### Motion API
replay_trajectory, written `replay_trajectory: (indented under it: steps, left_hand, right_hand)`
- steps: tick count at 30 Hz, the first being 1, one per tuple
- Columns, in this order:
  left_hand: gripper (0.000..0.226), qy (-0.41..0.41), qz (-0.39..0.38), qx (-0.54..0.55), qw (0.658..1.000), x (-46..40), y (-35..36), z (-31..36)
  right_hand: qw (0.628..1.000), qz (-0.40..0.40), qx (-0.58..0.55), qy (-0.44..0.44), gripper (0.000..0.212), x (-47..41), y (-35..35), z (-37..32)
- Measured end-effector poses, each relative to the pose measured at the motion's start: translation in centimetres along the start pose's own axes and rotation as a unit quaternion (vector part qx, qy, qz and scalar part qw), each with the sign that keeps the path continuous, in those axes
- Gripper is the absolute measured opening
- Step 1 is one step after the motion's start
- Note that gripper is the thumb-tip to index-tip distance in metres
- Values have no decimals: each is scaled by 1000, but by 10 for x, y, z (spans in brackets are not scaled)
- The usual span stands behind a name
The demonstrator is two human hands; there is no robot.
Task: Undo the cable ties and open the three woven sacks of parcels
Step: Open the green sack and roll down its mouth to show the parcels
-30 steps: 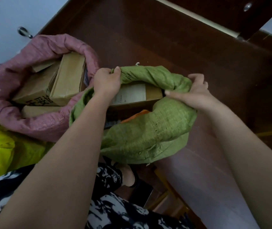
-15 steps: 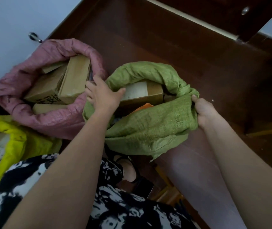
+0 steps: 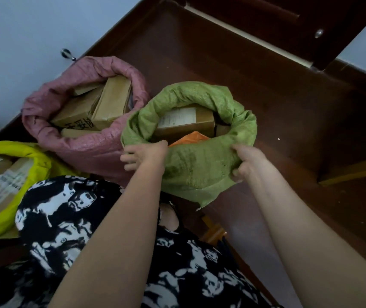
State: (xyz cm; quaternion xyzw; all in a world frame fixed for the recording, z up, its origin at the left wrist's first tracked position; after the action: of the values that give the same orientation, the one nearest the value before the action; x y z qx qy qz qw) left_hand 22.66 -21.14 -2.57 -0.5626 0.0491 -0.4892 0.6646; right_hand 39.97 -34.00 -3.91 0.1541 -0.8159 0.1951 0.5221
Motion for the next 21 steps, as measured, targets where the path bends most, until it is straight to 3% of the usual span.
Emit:
replay_trajectory:
  steps: [5,8,10,16,21]
  left_hand:
    - [101,-151,-63,101,981,-5,-1,-27]
    - [70,-211,-204,155,943,-4,3,-33]
    - [54,-229,-248,195,921,-5,8,-31]
    - [63,-222,-306,182,908,3,22,-20]
    - [31,-236,-262,169,920,-2,29,-20]
  right_hand:
    - [987,2,-158,34,34,-20,1,1]
    - [981,6,-189,49,39,-34,0,2]
    - [979,0,-200,46,39,-32,0,4]
    - [968,-2,-248,49,50,-35,1,14]
    - [959,-54,-278,16,53,-36,1,13]
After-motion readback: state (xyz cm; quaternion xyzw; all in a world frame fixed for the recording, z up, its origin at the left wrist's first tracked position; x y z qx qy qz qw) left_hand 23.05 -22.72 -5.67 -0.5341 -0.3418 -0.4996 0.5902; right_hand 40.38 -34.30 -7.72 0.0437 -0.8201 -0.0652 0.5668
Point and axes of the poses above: each hand's wrist, its own x-axis away from the middle knuckle, its own y-axis out of the palm, z = x × y, the point moved 3 cm from there along -x, towards the middle knuckle, and after that the axes turned 6 degrees about z, right-handed, at the moved point
